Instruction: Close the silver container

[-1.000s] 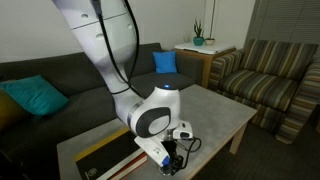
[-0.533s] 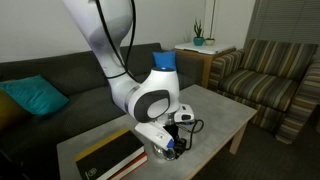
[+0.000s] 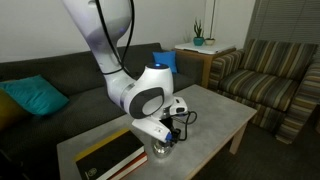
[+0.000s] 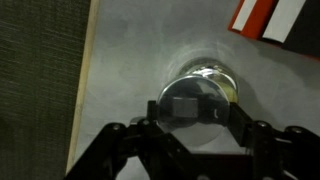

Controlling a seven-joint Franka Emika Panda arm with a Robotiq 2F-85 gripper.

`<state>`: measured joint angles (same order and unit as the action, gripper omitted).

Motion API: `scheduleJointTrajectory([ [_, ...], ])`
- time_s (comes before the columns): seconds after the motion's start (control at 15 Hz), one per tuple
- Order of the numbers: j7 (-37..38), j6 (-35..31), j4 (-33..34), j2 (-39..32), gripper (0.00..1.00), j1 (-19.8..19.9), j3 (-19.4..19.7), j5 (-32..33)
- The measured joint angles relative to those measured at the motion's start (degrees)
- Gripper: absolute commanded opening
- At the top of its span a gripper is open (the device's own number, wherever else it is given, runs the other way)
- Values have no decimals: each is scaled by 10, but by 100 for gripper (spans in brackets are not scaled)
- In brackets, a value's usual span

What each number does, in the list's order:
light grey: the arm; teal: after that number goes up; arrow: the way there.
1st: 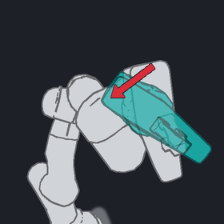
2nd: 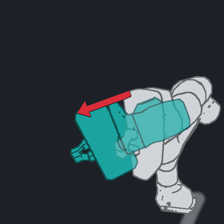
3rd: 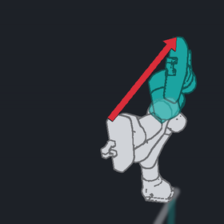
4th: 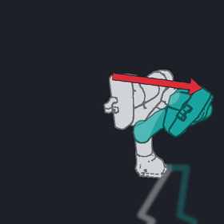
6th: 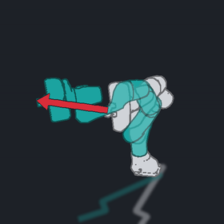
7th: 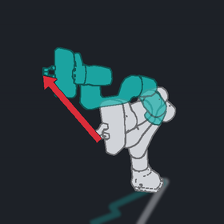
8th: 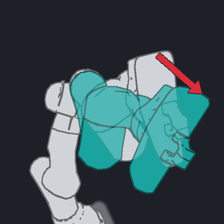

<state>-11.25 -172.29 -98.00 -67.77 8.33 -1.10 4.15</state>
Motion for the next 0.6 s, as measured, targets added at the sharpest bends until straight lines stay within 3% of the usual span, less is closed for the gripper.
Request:
scheduleJointTrajectory([
  [0.6, -20, 32, 44, -17, 44, -4, -12, 13],
])
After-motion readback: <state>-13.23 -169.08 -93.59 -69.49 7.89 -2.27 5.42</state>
